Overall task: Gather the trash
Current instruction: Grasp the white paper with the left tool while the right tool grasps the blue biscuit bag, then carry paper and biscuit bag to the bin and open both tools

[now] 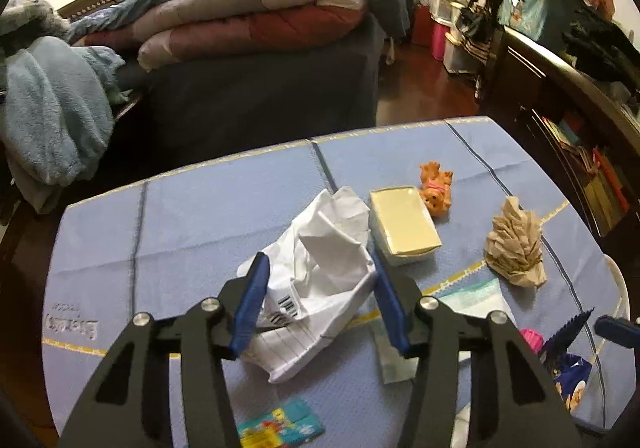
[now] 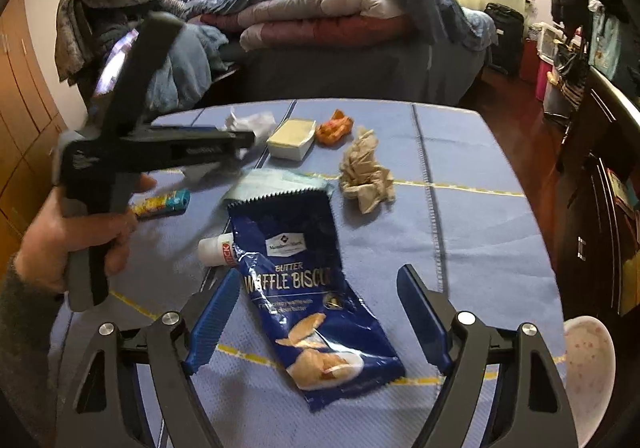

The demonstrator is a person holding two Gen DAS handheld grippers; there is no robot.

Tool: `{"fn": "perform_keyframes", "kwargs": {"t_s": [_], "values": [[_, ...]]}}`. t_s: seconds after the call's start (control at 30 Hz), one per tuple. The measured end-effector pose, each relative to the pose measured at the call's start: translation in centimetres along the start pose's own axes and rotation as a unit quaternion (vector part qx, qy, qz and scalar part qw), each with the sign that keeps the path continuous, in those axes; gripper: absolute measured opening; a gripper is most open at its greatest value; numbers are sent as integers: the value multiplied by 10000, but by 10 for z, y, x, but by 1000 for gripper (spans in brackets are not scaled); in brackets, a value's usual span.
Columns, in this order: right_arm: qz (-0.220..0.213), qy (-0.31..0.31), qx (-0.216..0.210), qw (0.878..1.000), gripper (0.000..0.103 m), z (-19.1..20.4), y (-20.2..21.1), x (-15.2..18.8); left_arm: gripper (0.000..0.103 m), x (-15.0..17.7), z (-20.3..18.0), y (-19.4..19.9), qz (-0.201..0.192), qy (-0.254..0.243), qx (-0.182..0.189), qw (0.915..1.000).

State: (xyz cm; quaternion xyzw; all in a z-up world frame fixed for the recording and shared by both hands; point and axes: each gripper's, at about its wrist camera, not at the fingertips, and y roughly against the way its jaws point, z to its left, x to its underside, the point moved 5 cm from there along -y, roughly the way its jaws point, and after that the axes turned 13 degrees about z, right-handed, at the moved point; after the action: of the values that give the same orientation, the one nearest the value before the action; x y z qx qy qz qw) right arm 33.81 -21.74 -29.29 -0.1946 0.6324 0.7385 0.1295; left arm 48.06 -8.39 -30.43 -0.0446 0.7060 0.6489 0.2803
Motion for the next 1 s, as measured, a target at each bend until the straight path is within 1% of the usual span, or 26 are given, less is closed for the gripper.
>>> {"fn": "perform_keyframes", "kwargs": {"t_s": [0.13, 0.23, 0.27, 0.3, 0.33, 0.37, 0.4, 0.43, 0.47, 0.57, 0.8, 1.0], "values": [[160, 103, -9, 9998, 81, 6, -12, -2, 52, 4, 14, 19, -189, 219, 88, 9995], [245, 164, 36, 9996, 81, 8, -19, -2, 53, 7, 25, 35, -304, 354, 73, 9989], [285, 170, 54, 9994, 80, 8, -21, -2, 53, 8, 27, 40, -328, 396, 106, 9986], [327, 174, 57, 9993, 77, 9, -24, -1, 53, 10, 29, 44, -346, 429, 123, 9984], [355, 179, 55, 9992, 68, 9, -25, 0, 53, 12, 31, 49, -358, 460, 120, 9982], [391, 183, 61, 9991, 64, 9, -28, 1, 53, 14, 32, 54, -371, 474, 105, 9981], [353, 205, 116, 9991, 56, 10, -27, 1, 53, 15, 31, 57, -383, 477, 95, 9981], [342, 221, 164, 9990, 42, 11, -26, 2, 54, 17, 31, 61, -392, 472, 85, 9981], [322, 232, 202, 9990, 31, 11, -24, 3, 54, 19, 30, 65, -403, 467, 78, 9981], [318, 178, 2, 9993, 25, 10, -20, 5, 54, 24, 25, 74, -440, 450, 92, 9980], [97, 120, 10, 9999, 24, 2, 5, 9, 54, 38, 10, 93, -554, 420, 180, 9974], [6, -33, 33, 10000, 24, -12, 27, 23, 55, 48, -12, 112, -632, 315, 258, 9972]]}}
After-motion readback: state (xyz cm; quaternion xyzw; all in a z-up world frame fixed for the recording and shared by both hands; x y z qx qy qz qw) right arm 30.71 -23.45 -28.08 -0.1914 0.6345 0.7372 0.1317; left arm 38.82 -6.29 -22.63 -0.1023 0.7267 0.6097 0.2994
